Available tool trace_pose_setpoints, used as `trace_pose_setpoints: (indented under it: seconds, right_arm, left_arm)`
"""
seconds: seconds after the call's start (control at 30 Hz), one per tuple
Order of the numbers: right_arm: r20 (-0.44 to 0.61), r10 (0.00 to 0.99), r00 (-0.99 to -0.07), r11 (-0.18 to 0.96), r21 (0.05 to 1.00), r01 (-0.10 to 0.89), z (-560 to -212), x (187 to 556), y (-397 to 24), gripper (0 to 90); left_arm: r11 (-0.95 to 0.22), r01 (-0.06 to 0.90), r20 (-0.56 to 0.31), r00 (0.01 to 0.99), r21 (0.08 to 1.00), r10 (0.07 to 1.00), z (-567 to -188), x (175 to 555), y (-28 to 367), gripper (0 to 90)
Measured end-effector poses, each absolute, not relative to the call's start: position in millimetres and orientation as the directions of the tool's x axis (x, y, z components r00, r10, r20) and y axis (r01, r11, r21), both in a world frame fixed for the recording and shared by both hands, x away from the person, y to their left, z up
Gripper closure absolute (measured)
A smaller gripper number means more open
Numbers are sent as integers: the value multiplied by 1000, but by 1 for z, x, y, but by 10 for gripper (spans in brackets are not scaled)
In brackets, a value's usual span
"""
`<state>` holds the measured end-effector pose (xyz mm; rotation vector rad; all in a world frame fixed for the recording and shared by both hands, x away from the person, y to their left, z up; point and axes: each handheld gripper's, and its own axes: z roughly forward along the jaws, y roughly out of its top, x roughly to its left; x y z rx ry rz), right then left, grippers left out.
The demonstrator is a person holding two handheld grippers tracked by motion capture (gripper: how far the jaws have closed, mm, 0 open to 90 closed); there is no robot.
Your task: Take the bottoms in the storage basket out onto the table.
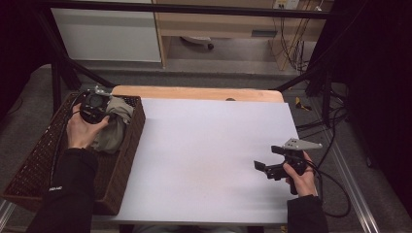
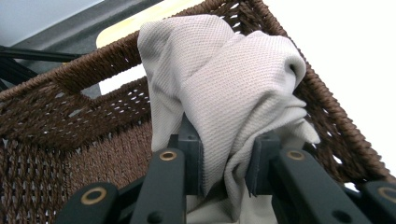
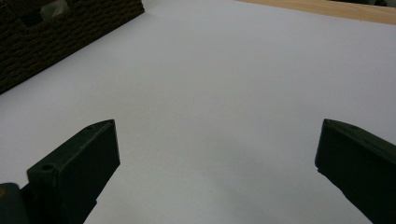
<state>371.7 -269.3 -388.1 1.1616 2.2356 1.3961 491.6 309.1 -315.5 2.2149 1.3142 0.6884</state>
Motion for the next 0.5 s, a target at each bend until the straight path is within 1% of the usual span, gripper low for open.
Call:
trace_pose_setpoints:
  seconds: [0.13,0.5]
  right_arm:
    - [183,741,-646,219,844,489,-388,372,-269,4]
    - [183,741,-646,217,846,488,-388,372,-269,4]
  left_arm:
    - [-428,655,169,422,622,891,-313,489,310,713]
    - [-437,647,177,428,624,886,-306,482,312,714]
